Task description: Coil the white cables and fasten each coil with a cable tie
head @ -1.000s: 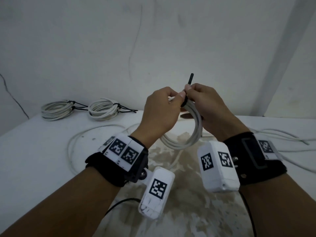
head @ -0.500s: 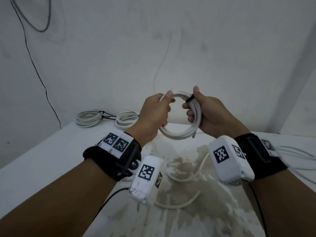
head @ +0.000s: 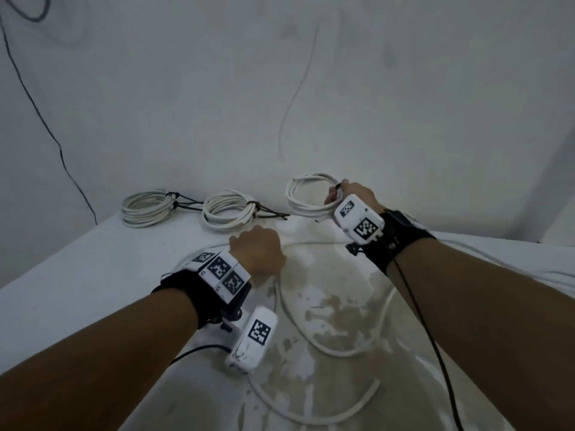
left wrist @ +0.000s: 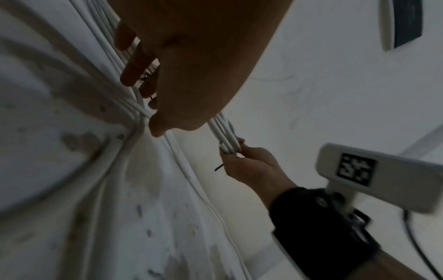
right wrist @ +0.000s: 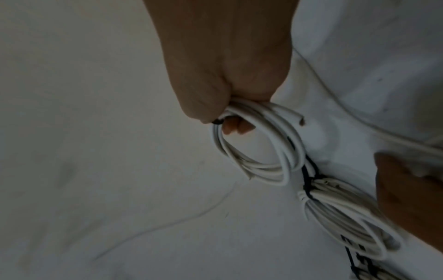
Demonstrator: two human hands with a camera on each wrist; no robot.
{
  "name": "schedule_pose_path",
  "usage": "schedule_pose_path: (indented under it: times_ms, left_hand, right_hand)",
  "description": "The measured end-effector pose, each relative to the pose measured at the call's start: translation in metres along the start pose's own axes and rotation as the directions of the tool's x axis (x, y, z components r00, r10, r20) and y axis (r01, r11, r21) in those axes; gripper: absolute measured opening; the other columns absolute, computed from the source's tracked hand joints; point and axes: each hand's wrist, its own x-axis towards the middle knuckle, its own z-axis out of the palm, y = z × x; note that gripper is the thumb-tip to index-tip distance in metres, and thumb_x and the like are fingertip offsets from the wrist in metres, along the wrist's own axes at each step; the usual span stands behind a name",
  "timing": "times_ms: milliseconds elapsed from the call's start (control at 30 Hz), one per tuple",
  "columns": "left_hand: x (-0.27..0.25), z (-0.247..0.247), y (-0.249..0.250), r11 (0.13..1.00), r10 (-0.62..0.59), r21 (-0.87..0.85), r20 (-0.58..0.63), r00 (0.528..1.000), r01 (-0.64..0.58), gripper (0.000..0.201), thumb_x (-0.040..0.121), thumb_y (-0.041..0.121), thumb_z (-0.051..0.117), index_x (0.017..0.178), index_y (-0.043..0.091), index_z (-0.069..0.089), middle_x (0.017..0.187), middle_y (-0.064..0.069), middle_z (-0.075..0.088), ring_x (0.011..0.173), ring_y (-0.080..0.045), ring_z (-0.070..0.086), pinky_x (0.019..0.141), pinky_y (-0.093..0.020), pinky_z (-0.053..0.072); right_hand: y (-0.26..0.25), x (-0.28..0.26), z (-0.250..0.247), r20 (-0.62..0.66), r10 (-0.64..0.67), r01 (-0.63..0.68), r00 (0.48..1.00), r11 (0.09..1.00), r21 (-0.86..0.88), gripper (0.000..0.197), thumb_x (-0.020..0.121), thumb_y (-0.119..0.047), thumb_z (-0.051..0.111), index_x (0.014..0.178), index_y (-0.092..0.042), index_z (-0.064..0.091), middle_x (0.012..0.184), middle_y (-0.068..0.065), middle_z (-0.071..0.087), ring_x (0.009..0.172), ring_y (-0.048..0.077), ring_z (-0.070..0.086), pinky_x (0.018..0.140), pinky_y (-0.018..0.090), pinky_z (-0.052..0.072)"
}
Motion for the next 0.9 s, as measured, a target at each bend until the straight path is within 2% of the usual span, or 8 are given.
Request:
schedule_pose_path:
  times_ms: [100,233,300,467,600,733,800,900]
  left_hand:
    - [0.003,0.007,-0.005,0.998,0.062,0.021,-0.042,0.997,-0.061,0.030,0.090,0.038,0.060,0.077,0.014,0.048,0.109,-0.009,0.056,0.103,-0.032,0.058,0.086,-0.040,0.042]
    - [0.003,0.005,-0.010,0.990,0.143,-0.016,0.014,0.990,-0.143,0.009,0.084,0.020,0.061,0.093,0.019,0.064,0.110,-0.007,0.065,0.102,-0.028,0.061,0.086,-0.035,0.046]
    - [0.000,0.003,-0.009,0.986,0.167,-0.019,0.020,0.986,-0.167,0.010,0.082,0.016,0.060,0.090,0.021,0.064,0.107,-0.010,0.069,0.099,-0.029,0.063,0.086,-0.036,0.052]
    - [-0.008,0.002,-0.005,0.976,0.214,-0.048,0.002,0.977,-0.214,0.023,0.081,0.012,0.063,0.101,0.009,0.074,0.101,-0.012,0.071,0.095,-0.029,0.065,0.079,-0.036,0.055]
    - [-0.017,0.000,-0.009,0.985,0.165,-0.041,-0.021,0.986,-0.166,0.035,0.086,0.023,0.066,0.118,0.008,0.063,0.123,-0.014,0.055,0.109,-0.031,0.057,0.087,-0.034,0.048]
    - [-0.033,-0.013,-0.024,0.996,0.083,-0.023,-0.097,0.992,-0.085,0.038,0.090,0.036,0.060,0.063,0.013,0.046,0.089,-0.019,0.065,0.088,-0.032,0.063,0.059,-0.028,0.038]
    - [-0.053,-0.017,-0.029,0.999,0.036,0.023,-0.004,0.999,-0.036,0.041,0.091,0.036,0.060,0.059,0.015,0.044,0.067,-0.009,0.058,0.067,-0.025,0.059,0.053,-0.026,0.035]
    - [-0.083,-0.015,-0.025,0.999,-0.034,0.018,0.118,0.992,0.032,0.031,0.087,0.017,0.057,0.058,0.012,0.048,0.062,-0.003,0.053,0.056,-0.017,0.051,0.051,-0.025,0.038]
  right_hand:
    - [0.022,0.021,0.006,0.039,0.103,-0.077,0.994,0.906,-0.416,0.032,0.106,-0.013,0.040,0.074,-0.018,0.044,0.081,-0.003,0.049,0.080,0.018,0.057,0.086,0.028,0.053]
    - [0.037,0.019,0.003,-0.021,-0.151,0.033,0.988,0.352,-0.936,0.046,0.096,-0.013,0.060,0.058,-0.014,0.035,0.068,0.008,0.048,0.095,0.035,0.063,0.071,0.027,0.035]
    - [0.035,0.020,0.000,0.038,-0.163,0.083,0.986,0.281,-0.956,0.045,0.093,-0.017,0.064,0.059,-0.014,0.034,0.075,0.013,0.055,0.094,0.034,0.064,0.070,0.027,0.035]
    - [0.041,0.014,-0.006,0.028,-0.134,0.056,0.991,0.210,-0.976,0.043,0.088,-0.032,0.068,0.060,-0.016,0.039,0.079,0.009,0.057,0.073,0.026,0.052,0.068,0.025,0.039]
    - [0.029,-0.016,-0.005,0.093,-0.157,0.113,0.983,0.120,-0.986,0.022,0.093,-0.024,0.062,0.076,-0.011,0.058,0.095,0.012,0.071,0.076,0.025,0.058,0.068,0.025,0.039]
    - [0.012,-0.042,-0.018,0.036,-0.351,0.163,0.936,0.340,-0.926,0.023,0.088,-0.019,0.060,0.069,-0.006,0.058,0.081,0.015,0.069,0.069,0.022,0.068,0.063,0.033,0.059]
    - [0.006,-0.066,-0.029,0.116,-0.223,0.196,0.968,0.380,-0.904,0.024,0.090,-0.024,0.068,0.081,-0.003,0.066,0.077,0.011,0.071,0.062,0.020,0.067,0.052,0.029,0.057]
    - [0.003,-0.112,-0.043,0.242,0.051,0.213,0.969,0.325,-0.921,0.026,0.092,-0.031,0.069,0.087,-0.006,0.067,0.079,0.007,0.071,0.064,0.019,0.065,0.060,0.030,0.058]
